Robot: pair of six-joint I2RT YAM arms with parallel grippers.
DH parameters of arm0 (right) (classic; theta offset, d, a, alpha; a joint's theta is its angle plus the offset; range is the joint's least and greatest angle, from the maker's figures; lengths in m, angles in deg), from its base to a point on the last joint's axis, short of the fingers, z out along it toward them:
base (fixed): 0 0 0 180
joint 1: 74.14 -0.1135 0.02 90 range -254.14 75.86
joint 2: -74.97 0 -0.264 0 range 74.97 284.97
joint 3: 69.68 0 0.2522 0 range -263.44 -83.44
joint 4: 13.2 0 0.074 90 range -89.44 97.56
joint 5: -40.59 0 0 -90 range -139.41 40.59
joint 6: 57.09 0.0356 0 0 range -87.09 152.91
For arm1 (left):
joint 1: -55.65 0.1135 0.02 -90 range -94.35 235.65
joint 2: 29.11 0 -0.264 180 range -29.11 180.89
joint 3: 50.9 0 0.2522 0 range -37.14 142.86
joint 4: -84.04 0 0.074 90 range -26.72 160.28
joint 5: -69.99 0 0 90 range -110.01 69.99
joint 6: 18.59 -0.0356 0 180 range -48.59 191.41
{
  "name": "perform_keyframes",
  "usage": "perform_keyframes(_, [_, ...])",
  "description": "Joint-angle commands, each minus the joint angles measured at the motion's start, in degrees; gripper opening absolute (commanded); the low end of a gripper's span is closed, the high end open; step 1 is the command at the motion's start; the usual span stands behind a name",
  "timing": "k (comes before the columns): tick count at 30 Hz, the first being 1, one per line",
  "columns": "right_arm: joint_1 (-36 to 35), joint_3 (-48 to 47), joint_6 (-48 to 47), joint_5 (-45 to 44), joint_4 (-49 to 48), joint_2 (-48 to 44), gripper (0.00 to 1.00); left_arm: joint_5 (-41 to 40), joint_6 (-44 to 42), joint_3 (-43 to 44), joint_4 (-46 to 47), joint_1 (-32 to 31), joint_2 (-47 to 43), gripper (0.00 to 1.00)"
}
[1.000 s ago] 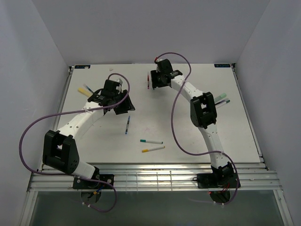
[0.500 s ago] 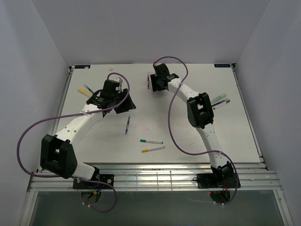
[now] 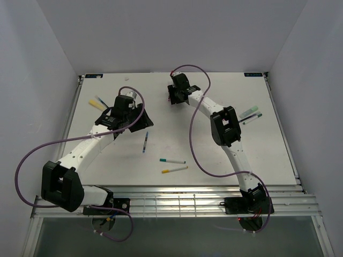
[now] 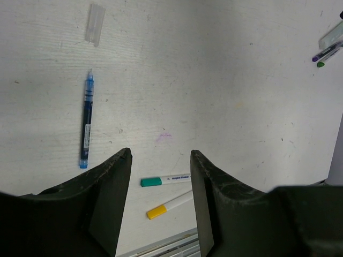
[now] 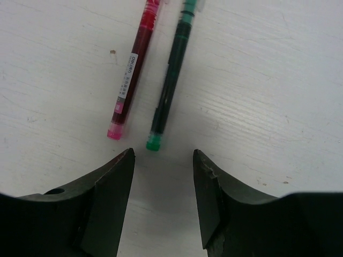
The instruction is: Open the pen caps
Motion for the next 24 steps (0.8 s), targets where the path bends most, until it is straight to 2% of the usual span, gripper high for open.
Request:
perform_keyframes(1, [-1.3,3.5,1.1,-0.3,-1.8,-0.7,0.54,-0.6,0.6,-1.5,1.3,0.0,-3.5,0.59])
perform_keyframes(7, [-1.9,1.8,2.4,-0.7,-1.0,0.0,0.54,-0.6,1.0,-2.4,1.5,-0.1,-4.0,0.59])
perform_keyframes(14, [-1.7,-0.8,2.8,-5.3,0.5,1.9,0.54,-0.6,0.4,-1.4,1.7,-0.1,-3.5,0.6])
perform_keyframes(24, [-1.2,-3.3,1.3,-5.6,0.6,5.0,0.5,-0.7,0.7,-2.5,2.5,0.0,-3.7,0.61])
